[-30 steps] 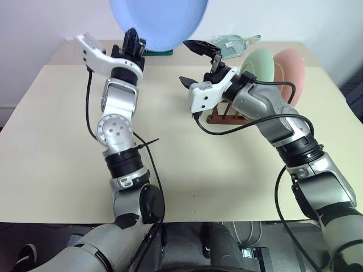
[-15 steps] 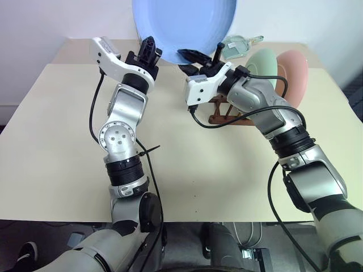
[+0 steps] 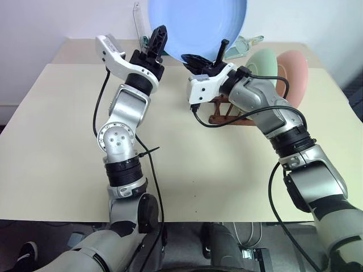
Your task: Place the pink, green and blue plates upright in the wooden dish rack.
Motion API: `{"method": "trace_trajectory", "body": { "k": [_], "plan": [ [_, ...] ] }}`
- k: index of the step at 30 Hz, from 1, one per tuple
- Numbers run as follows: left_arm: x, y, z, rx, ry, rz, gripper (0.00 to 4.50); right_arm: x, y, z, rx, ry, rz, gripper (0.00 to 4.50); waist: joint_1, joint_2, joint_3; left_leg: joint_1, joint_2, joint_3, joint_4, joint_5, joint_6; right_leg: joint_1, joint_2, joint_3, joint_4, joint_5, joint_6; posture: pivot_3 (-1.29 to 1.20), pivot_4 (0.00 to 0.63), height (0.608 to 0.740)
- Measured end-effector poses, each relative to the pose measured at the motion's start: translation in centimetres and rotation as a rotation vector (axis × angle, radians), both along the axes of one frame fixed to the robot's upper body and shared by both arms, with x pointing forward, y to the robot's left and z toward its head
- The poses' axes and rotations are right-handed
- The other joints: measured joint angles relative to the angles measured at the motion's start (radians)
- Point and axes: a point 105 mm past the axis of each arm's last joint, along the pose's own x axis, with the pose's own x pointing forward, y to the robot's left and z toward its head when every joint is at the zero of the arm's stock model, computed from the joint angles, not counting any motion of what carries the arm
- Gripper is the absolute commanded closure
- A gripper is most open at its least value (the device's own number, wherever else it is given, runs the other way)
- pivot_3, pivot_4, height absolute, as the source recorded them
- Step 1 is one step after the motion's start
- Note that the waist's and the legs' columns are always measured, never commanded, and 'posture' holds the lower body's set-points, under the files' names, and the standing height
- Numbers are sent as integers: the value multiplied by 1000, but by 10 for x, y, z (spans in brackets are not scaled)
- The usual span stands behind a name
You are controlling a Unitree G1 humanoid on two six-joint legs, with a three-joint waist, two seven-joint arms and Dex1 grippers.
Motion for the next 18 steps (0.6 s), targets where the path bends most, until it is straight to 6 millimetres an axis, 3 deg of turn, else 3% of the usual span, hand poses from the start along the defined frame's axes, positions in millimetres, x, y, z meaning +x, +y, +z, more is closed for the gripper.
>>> {"method": "trace_trajectory", "body": {
  "k": [2,4,8,11,14,16,18],
  "plan": [
    [-1,10,4,52,-36,36,23,3,-10,6,25,-4,-30,4500,-1,0,0,0,0,0,0,0,0,0,0,0,0,0,0,0,150,724],
    [-5,15,11,217,-124,79,23,3,-18,14,71,-2,-40,4500,-3,0,0,0,0,0,-1,0,0,0,0,0,0,0,0,0,150,724],
    [-11,29,23,320,-231,115,23,-3,-27,42,343,63,44,4500,-6,0,0,0,1,0,-1,0,0,0,1,0,-2,0,0,0,150,724],
    [-11,45,24,457,-293,163,23,-24,-20,78,737,242,328,4500,-23,1,0,0,2,0,-2,0,0,0,1,-1,2,0,0,0,150,724],
    [-9,48,15,558,-321,119,23,-46,-31,117,1035,471,636,4500,-18,1,0,0,2,-1,-2,0,0,0,1,-1,3,0,-1,0,150,724],
    [-10,53,8,626,-348,103,23,-57,-43,134,1224,661,843,4500,-15,1,0,0,2,-1,-1,0,0,1,1,-1,2,0,-1,0,150,724],
    [-10,55,3,699,-385,102,23,-57,-58,137,1357,823,926,4500,-12,1,0,0,1,-1,-1,-1,2,1,1,-2,3,0,-1,0,150,724]
  ]
}}
